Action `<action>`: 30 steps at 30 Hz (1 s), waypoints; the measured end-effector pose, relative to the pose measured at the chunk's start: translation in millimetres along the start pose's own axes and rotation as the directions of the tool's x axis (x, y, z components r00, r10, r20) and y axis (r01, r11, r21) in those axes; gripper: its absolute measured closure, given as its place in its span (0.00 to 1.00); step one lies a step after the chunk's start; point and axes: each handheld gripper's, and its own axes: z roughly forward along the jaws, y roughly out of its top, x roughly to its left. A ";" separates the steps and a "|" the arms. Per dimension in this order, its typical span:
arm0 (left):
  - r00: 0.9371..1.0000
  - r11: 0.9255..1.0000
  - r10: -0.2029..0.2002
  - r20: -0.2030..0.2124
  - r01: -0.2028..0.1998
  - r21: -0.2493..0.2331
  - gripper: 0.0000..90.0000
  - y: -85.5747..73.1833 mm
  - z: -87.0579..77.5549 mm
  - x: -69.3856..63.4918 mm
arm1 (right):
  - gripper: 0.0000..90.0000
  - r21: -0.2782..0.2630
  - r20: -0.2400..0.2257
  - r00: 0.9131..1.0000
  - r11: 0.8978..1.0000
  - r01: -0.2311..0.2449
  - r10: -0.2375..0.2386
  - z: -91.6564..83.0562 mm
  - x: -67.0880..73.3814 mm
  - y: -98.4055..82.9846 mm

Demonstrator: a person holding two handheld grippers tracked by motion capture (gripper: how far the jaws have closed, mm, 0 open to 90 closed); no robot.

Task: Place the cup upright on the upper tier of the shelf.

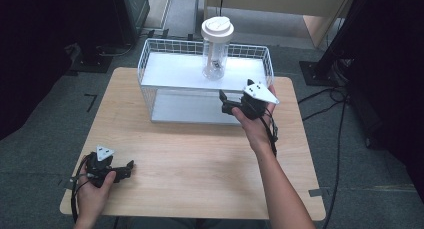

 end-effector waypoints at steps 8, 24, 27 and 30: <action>1.000 1.000 0.003 -0.001 -0.003 0.000 0.02 0.0 -0.1 0.2 | 0.02 0.010 -0.008 1.000 1.000 0.004 -0.004 -15.7 0.3 -16.1; 1.000 1.000 0.001 0.000 -0.001 0.000 0.02 0.0 0.0 0.0 | 0.02 0.046 0.022 0.999 0.998 -0.038 0.037 -41.3 -20.3 -60.4; 1.000 1.000 0.001 0.000 -0.001 0.000 0.02 0.0 0.0 0.1 | 0.02 0.055 0.039 0.998 0.997 -0.045 0.043 -45.6 -25.2 -68.5; 1.000 1.000 0.001 0.000 -0.001 0.000 0.02 0.0 0.0 0.1 | 0.02 0.064 0.050 0.997 0.996 -0.056 0.053 -49.6 -29.1 -76.0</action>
